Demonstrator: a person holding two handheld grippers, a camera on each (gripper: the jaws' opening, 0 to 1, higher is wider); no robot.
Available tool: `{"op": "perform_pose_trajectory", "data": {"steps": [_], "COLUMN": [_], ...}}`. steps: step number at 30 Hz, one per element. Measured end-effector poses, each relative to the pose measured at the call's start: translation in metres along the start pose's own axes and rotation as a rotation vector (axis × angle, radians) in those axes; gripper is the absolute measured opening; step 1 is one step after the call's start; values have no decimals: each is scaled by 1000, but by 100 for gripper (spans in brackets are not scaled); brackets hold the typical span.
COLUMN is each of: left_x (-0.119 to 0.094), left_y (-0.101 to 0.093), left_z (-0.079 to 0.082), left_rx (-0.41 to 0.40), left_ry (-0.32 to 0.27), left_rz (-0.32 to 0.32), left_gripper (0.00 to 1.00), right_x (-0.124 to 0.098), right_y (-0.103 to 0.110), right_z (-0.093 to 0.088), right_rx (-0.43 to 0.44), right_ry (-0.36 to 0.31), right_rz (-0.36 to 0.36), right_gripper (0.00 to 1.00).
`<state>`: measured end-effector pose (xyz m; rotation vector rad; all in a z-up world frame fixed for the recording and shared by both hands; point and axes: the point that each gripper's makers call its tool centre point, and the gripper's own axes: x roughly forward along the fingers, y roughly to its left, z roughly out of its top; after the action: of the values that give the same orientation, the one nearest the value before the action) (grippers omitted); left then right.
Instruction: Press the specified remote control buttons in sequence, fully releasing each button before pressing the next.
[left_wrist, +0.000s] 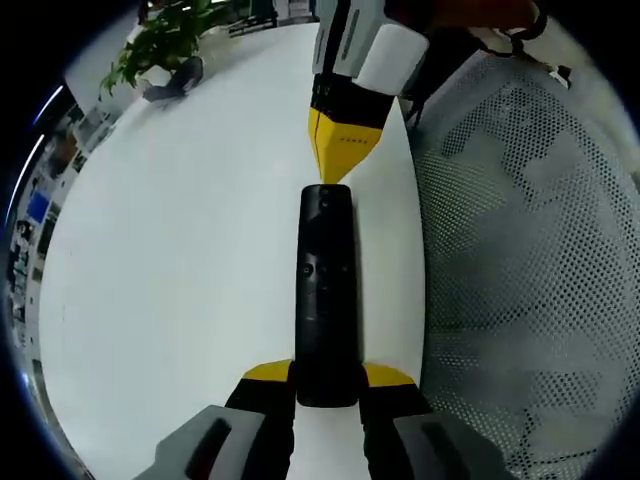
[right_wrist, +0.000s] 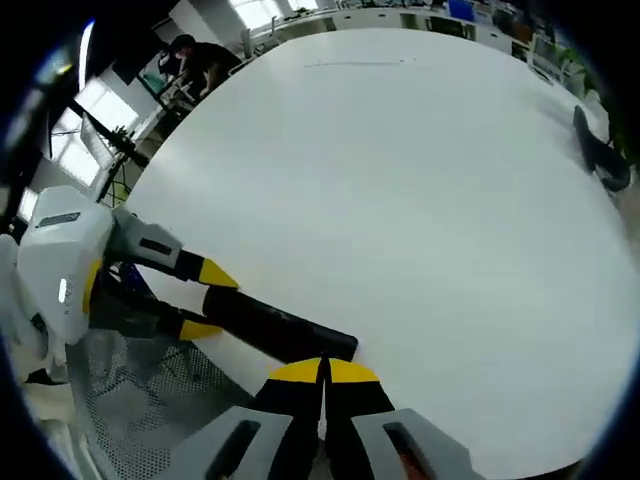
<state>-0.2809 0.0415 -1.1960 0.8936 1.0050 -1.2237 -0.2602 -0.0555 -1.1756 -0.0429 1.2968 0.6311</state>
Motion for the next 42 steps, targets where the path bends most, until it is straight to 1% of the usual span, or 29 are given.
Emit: {"op": "perform_pose_trajectory", "data": {"steps": [3,7,9,11,16,19,22,24,27,30,33,36,38,41,42], "left_x": [0,1,0,0,0,0,0,0,0,0,1,1,1,1,1], "left_y": [1,1,1,1,1,1,1,1,2,2,1,1,2,1,1], "left_z": [1,2,2,2,1,1,1,1,1,2,2,2,2,1,1], "left_rx": [-15,-9,6,8,2,3,1,-4,-3,-2,0,3,4,3,3], "left_ry": [-8,20,32,33,11,0,-8,-8,-5,-5,8,25,31,32,31], "left_rz": [-2,-5,-10,-14,-17,-15,-16,-14,-14,-18,-17,-18,-19,-18,-17], "left_gripper": [24,24,24,24,24,24,24,24,24,24,24,24,24,24,24], "right_x": [3,7,8,9,9,10,10,10,10,10,10,11,10,10,10], "right_y": [-2,-7,-9,-10,-11,-12,-11,-11,-9,-8,-7,-7,-7,-9,-9], "right_z": [1,0,-1,0,0,0,0,0,-1,-2,-2,-2,-2,-1,-1], "right_rx": [6,26,17,28,63,87,110,130,110,67,49,-6,-5,57,79], "right_ry": [6,22,20,16,21,35,55,56,66,70,70,61,60,42,24], "right_rz": [-4,-9,-22,-18,0,11,13,7,-17,-79,-105,-126,-128,-108,-94], "right_gripper": [0,0,0,0,0,0,0,0,0,0,0,0,0,0,0]}}
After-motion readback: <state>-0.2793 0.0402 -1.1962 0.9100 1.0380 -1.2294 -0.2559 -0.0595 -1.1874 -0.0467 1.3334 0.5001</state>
